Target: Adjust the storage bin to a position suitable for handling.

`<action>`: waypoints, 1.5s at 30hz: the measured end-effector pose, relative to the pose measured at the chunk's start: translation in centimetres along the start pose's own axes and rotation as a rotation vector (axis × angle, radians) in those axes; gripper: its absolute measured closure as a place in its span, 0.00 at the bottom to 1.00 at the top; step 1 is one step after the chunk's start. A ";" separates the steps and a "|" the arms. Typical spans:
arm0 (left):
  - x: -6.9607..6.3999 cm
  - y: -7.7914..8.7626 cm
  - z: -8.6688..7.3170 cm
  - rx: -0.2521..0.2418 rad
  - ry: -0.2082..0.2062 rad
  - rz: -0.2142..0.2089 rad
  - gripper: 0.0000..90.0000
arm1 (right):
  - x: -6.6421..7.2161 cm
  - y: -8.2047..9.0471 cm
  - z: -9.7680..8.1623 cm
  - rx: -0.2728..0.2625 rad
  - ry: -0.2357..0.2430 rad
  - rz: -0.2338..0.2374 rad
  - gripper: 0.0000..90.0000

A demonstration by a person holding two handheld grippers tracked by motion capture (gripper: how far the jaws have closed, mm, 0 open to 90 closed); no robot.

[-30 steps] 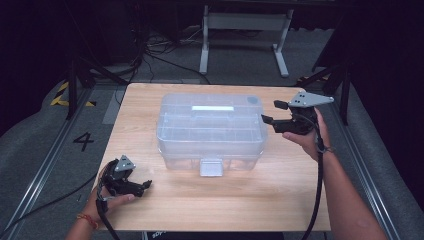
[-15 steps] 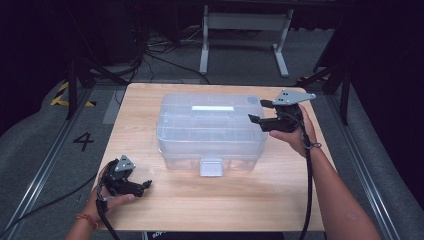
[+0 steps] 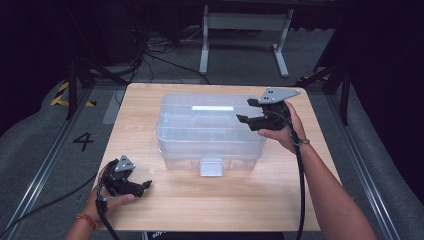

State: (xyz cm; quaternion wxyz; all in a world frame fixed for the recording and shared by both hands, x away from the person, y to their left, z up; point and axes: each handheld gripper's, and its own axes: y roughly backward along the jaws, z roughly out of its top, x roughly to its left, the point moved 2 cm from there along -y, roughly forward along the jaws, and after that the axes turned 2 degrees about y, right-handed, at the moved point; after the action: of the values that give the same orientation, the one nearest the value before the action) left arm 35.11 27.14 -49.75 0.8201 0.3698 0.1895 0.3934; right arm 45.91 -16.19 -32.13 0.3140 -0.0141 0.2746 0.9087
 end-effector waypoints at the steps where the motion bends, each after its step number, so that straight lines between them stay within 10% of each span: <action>1: 0.0 0.0 0.0 0.000 0.000 0.000 0.01 | 0.0 -0.1 0.1 0.008 0.003 0.000 0.39; 12: -0.1 0.0 0.0 0.003 0.005 -0.003 0.01 | 0.9 -1.0 0.9 0.037 0.051 0.024 0.43; 29: 0.0 0.0 0.0 0.003 0.004 -0.003 0.01 | 1.8 -2.0 2.3 0.035 0.097 0.077 0.78; 45: 0.0 0.0 0.0 0.000 0.006 0.005 0.01 | 1.8 -2.7 2.9 0.088 0.113 0.076 0.83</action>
State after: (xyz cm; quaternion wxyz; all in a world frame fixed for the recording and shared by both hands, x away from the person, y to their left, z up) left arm 35.08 27.18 -49.74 0.8186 0.3690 0.1910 0.3966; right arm 46.45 -11.94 -31.40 0.2638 -0.0411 0.3319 0.9048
